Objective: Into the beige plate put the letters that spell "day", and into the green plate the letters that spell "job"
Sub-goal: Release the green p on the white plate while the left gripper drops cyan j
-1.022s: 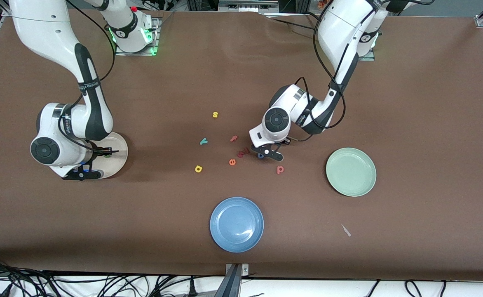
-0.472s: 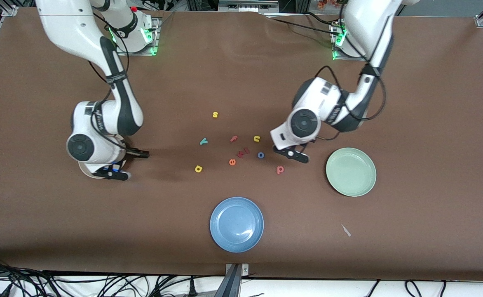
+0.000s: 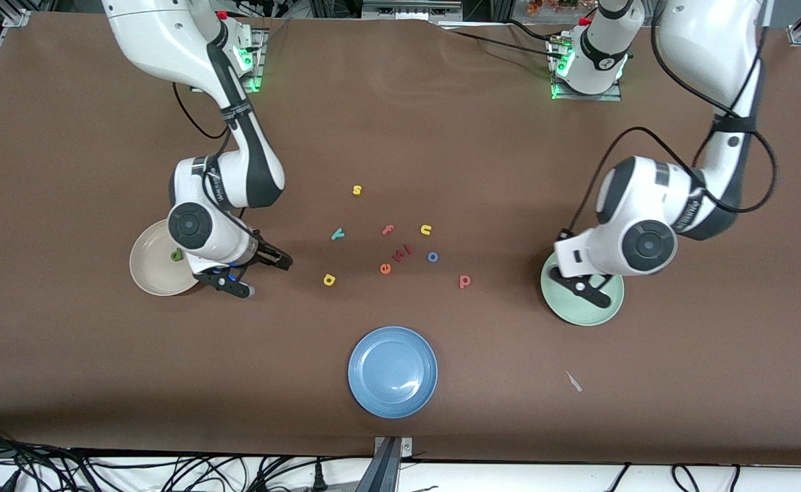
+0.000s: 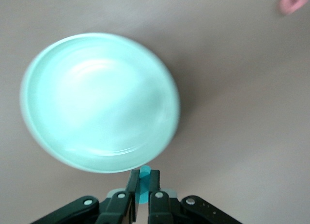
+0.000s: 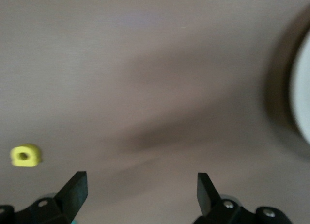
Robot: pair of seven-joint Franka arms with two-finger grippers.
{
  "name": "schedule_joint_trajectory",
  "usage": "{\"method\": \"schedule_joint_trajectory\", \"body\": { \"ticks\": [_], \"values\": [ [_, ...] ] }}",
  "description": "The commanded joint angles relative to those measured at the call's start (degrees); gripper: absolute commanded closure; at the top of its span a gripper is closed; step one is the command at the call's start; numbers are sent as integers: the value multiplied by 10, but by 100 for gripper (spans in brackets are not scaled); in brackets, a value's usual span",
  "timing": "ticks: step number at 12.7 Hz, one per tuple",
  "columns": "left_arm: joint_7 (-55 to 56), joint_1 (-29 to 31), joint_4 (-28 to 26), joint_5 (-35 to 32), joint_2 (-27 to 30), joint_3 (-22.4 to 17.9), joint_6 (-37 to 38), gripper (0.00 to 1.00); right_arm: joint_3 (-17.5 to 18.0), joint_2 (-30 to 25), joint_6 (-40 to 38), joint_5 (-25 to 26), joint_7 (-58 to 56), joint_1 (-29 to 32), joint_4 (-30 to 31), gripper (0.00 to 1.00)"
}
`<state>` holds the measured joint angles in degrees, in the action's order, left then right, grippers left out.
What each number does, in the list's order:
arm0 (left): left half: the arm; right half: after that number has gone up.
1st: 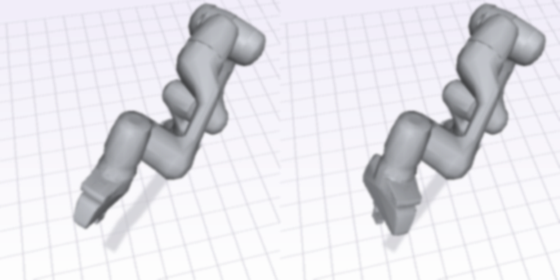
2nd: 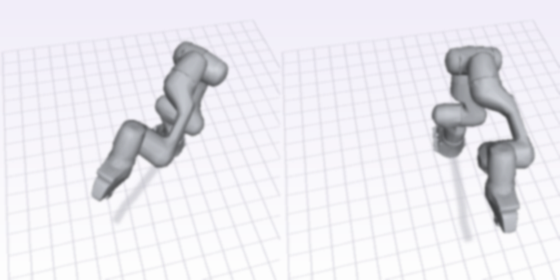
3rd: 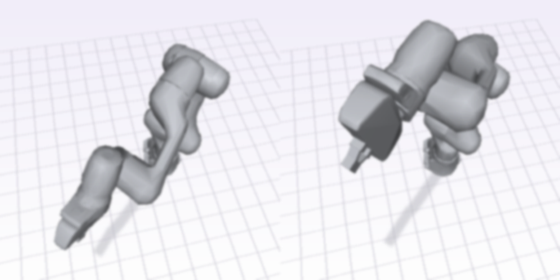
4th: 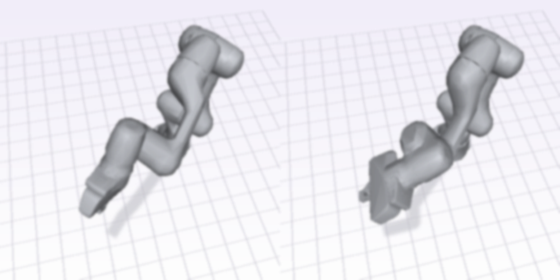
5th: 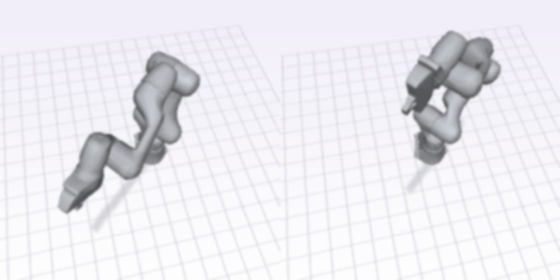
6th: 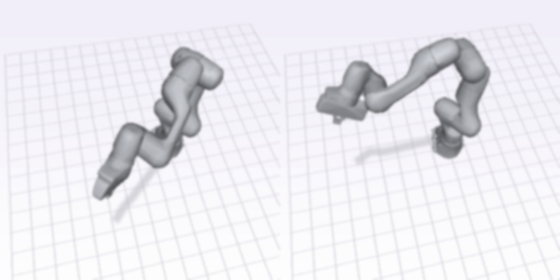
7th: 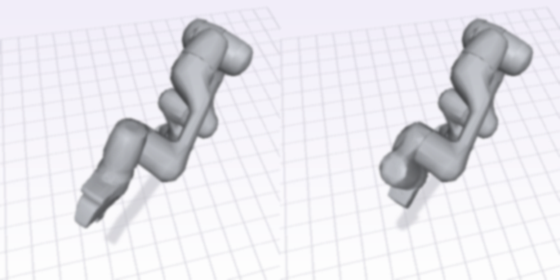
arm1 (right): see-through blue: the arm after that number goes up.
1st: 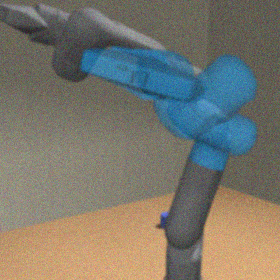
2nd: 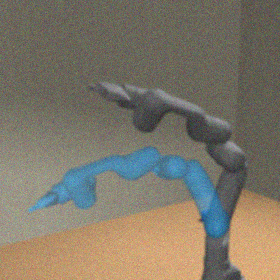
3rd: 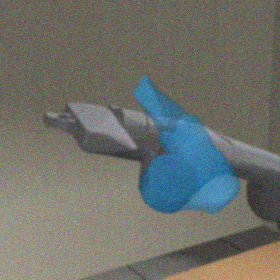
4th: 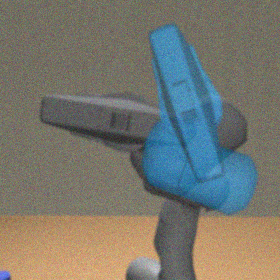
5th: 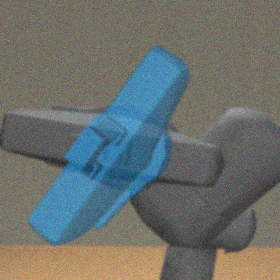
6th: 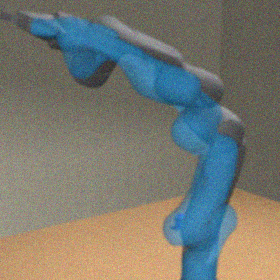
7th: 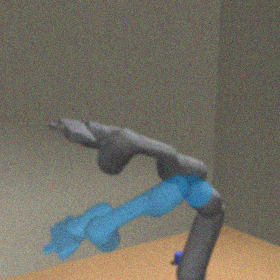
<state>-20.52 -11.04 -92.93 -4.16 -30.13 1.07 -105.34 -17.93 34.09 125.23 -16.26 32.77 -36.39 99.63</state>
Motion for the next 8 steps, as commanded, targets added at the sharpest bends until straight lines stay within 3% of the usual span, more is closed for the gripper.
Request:
{"method": "schedule_joint_trajectory", "body": {
  "ticks": [1,3,4,8],
  "values": [
    [-60,14,-1,-28,-25,7,-32,100,-4,54,-3,-47,22,-17,-78,0],
    [-86,31,-3,-34,-50,8,-57,100,0,90,-1,-74,22,-24,-120,0],
    [-88,32,-5,-34,-57,8,-64,100,18,105,-2,-76,24,-24,-143,0],
    [-81,33,-16,-34,-87,8,-80,100,26,149,-2,-74,21,-24,-196,0]
  ]
}}
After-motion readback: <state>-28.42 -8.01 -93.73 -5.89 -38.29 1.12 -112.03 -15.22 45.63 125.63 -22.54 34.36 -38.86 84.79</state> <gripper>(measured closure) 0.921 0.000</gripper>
